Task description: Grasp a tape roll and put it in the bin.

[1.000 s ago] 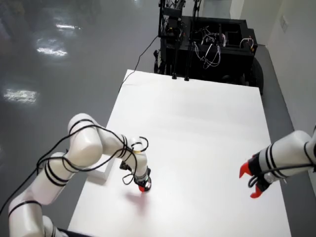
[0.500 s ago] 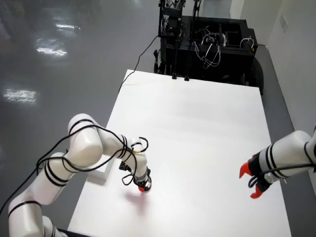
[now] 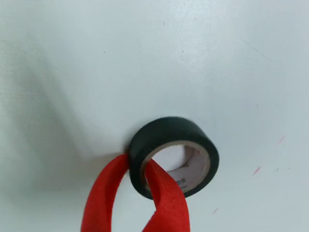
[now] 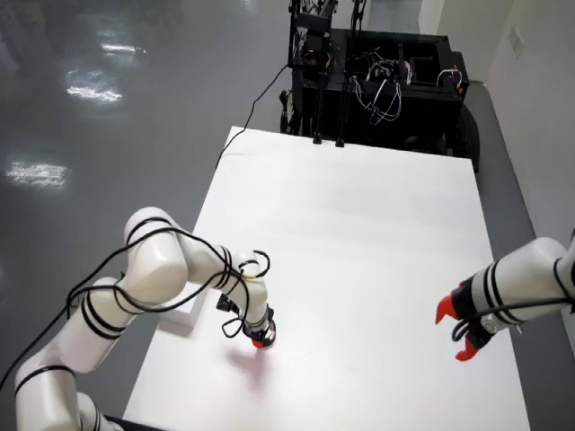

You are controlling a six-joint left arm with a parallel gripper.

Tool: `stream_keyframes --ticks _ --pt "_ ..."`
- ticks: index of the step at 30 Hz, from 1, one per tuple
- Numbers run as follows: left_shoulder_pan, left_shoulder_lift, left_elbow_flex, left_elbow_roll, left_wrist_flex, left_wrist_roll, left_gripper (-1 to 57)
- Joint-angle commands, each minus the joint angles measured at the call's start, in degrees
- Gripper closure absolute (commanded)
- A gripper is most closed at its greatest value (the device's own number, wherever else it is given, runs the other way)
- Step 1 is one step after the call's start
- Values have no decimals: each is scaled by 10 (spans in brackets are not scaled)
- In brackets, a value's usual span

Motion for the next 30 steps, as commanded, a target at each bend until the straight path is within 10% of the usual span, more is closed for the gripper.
stream_keyframes --ticks 1,30 --pt "2 2 1 0 15 -1 570" --pt "2 -80 -13 21 109 0 570"
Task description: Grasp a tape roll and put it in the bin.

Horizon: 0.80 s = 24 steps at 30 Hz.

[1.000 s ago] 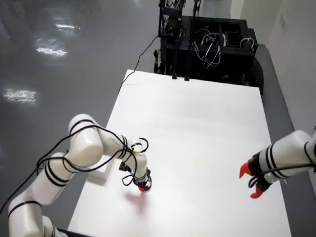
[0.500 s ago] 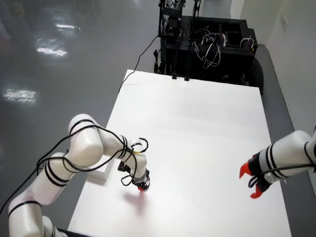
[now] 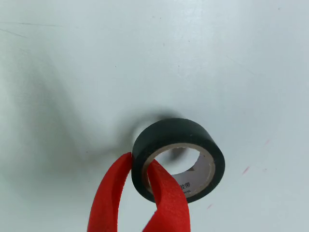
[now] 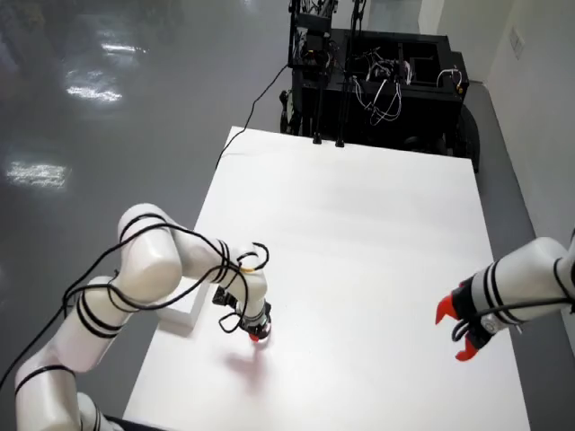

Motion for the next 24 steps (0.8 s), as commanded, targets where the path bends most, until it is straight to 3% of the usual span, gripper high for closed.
stream_keyframes --ticks 1,9,24 --pt "-2 -71 -8 23 65 1 570" --pt "25 -155 -8 43 114 1 570" --pt "132 -197 -8 61 153 26 570"
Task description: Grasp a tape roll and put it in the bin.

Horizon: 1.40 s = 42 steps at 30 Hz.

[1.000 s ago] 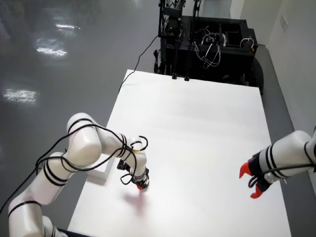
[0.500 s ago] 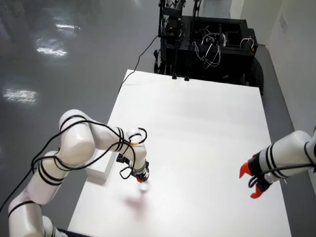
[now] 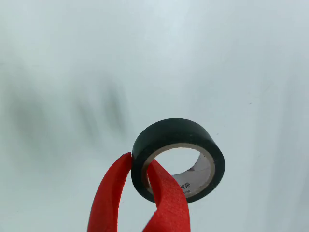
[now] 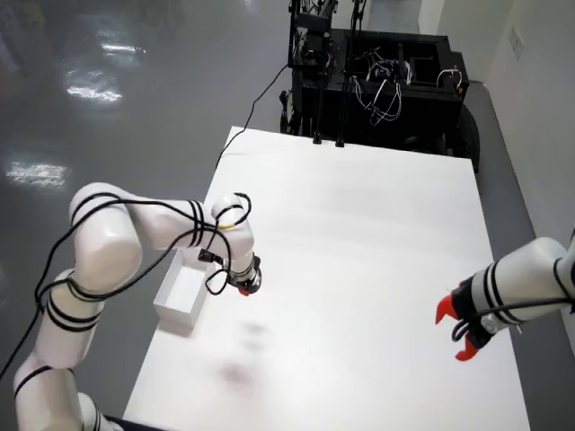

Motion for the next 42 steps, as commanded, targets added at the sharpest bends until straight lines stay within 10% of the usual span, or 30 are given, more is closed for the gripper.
stream_keyframes --ticks 1,42 --pt "103 -63 -1 22 49 24 570" --pt "245 -114 54 14 114 42 570"
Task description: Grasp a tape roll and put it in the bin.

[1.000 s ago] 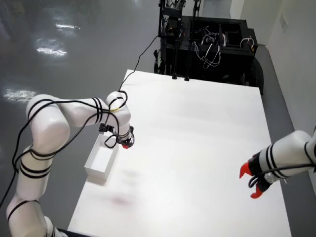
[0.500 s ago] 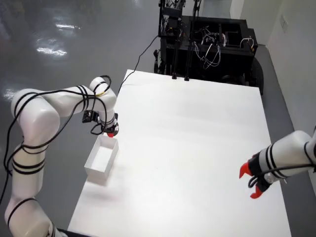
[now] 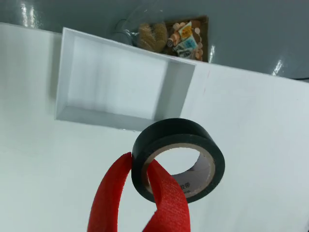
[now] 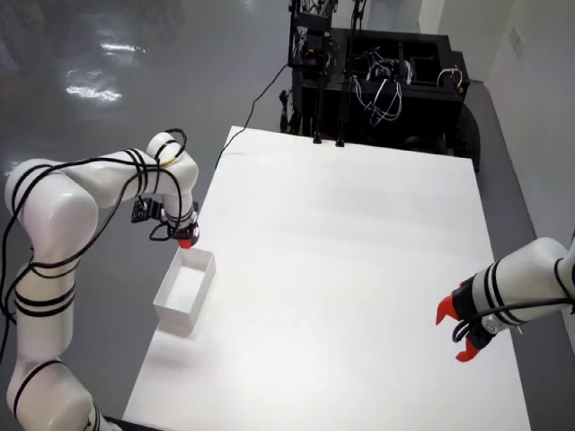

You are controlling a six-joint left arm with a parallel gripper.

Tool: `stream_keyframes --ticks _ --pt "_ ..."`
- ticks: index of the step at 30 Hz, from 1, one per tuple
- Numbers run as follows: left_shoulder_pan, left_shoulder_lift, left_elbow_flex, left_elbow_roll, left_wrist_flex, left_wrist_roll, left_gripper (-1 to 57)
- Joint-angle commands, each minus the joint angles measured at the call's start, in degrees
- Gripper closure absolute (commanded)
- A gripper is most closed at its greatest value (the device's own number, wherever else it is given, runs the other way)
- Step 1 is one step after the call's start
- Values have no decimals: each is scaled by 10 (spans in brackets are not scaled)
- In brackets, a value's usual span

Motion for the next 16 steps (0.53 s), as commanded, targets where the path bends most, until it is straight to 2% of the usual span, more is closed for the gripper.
stream_keyframes --ticks 1,16 --pt "9 -5 20 -2 27 -2 570" --pt "11 26 23 -2 60 -23 570"
